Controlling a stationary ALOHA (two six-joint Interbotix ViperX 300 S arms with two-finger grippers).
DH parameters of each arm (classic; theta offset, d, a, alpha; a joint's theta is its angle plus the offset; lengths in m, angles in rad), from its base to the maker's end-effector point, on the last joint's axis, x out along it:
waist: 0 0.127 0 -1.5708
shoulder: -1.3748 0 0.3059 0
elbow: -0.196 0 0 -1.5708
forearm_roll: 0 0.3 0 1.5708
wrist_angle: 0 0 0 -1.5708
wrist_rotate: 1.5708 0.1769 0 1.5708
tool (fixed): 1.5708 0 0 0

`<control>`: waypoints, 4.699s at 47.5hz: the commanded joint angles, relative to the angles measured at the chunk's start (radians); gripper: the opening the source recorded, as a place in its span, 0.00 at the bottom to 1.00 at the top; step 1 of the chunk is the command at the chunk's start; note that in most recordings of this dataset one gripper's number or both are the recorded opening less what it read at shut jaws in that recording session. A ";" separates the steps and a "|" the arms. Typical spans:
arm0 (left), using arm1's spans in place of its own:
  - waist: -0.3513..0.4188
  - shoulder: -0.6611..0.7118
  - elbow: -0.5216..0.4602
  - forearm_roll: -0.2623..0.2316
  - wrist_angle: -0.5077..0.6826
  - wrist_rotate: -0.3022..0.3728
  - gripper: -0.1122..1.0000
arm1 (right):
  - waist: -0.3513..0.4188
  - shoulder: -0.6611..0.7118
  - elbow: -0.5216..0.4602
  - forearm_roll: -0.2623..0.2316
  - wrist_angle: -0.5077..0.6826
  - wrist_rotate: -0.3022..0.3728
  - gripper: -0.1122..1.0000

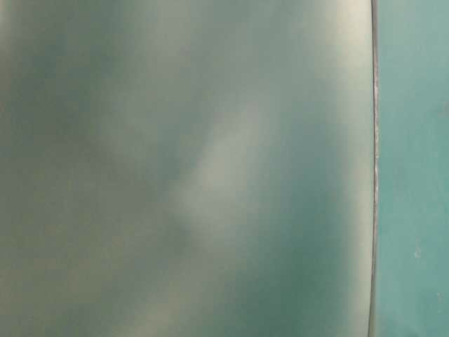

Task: Lift the orange cup with left arm.
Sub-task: 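Lower the open left gripper around the orange cup's rim, then close the left gripper on the orange cup's wall, then raise the left gripper, lifting the orange cup off the table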

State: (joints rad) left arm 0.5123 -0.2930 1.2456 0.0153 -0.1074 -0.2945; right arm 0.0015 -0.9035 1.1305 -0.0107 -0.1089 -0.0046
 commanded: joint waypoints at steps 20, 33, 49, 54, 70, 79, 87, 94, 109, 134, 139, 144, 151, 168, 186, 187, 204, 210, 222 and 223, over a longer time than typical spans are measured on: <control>0.020 0.067 -0.071 0.002 -0.035 0.034 0.76 | 0.003 0.011 -0.018 -0.002 -0.005 0.002 0.10; 0.020 0.133 -0.118 0.003 -0.066 0.067 0.76 | 0.006 0.009 -0.017 -0.002 -0.005 0.002 0.10; 0.002 0.164 -0.118 0.003 -0.135 0.124 0.76 | 0.012 0.009 -0.018 -0.002 -0.005 0.002 0.10; -0.020 0.166 -0.117 0.003 -0.135 0.132 0.77 | 0.012 0.011 -0.017 -0.002 -0.005 0.002 0.10; -0.025 0.166 -0.120 0.000 -0.141 0.127 0.78 | 0.023 0.009 -0.018 -0.002 -0.005 0.002 0.10; -0.028 0.172 -0.129 -0.002 -0.141 0.117 0.85 | 0.029 0.009 -0.018 -0.002 -0.005 0.002 0.10; -0.028 0.184 -0.150 -0.002 -0.141 0.117 0.85 | 0.034 0.012 -0.018 0.000 -0.005 0.002 0.10; -0.032 0.199 -0.173 -0.002 -0.141 0.117 0.85 | 0.035 0.017 -0.017 -0.002 -0.005 0.002 0.10; -0.035 0.235 -0.195 -0.005 -0.127 0.115 0.84 | 0.037 0.021 -0.017 -0.002 -0.005 0.003 0.10; -0.035 0.233 -0.196 -0.005 -0.147 0.117 0.68 | 0.037 0.038 -0.017 -0.002 0.008 0.011 0.10; -0.035 0.229 -0.196 -0.005 -0.147 0.117 0.68 | 0.037 0.038 -0.018 -0.002 0.008 0.011 0.10; -0.035 0.219 -0.196 -0.005 -0.147 0.121 0.68 | 0.037 0.038 -0.018 -0.002 0.008 0.011 0.10; -0.035 0.189 -0.196 -0.005 -0.130 0.129 0.68 | 0.037 0.038 -0.018 -0.002 0.008 0.011 0.10; -0.035 0.095 -0.238 -0.003 0.031 0.132 0.68 | 0.037 0.038 -0.025 -0.002 0.008 0.011 0.10; -0.035 -0.025 -0.290 0.003 0.184 0.147 0.68 | 0.037 0.037 -0.026 -0.002 0.009 0.011 0.10; -0.035 -0.032 -0.290 0.003 0.186 0.150 0.68 | 0.037 0.037 -0.026 -0.002 0.009 0.011 0.10; -0.035 -0.147 -0.299 0.003 0.301 0.207 0.68 | 0.037 0.035 -0.037 -0.002 0.023 0.009 0.10; -0.035 -0.175 -0.305 0.003 0.327 0.210 0.68 | 0.037 0.035 -0.040 -0.002 0.023 0.008 0.10; -0.035 -0.201 -0.324 0.003 0.370 0.210 0.68 | 0.037 0.035 -0.043 -0.002 0.023 0.008 0.10; -0.035 -0.202 -0.325 0.003 0.374 0.210 0.68 | 0.037 0.035 -0.043 -0.002 0.023 0.009 0.10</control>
State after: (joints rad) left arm 0.4801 -0.4801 0.9526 0.0169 0.2577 -0.0874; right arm 0.0353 -0.8667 1.1167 -0.0107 -0.0828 0.0046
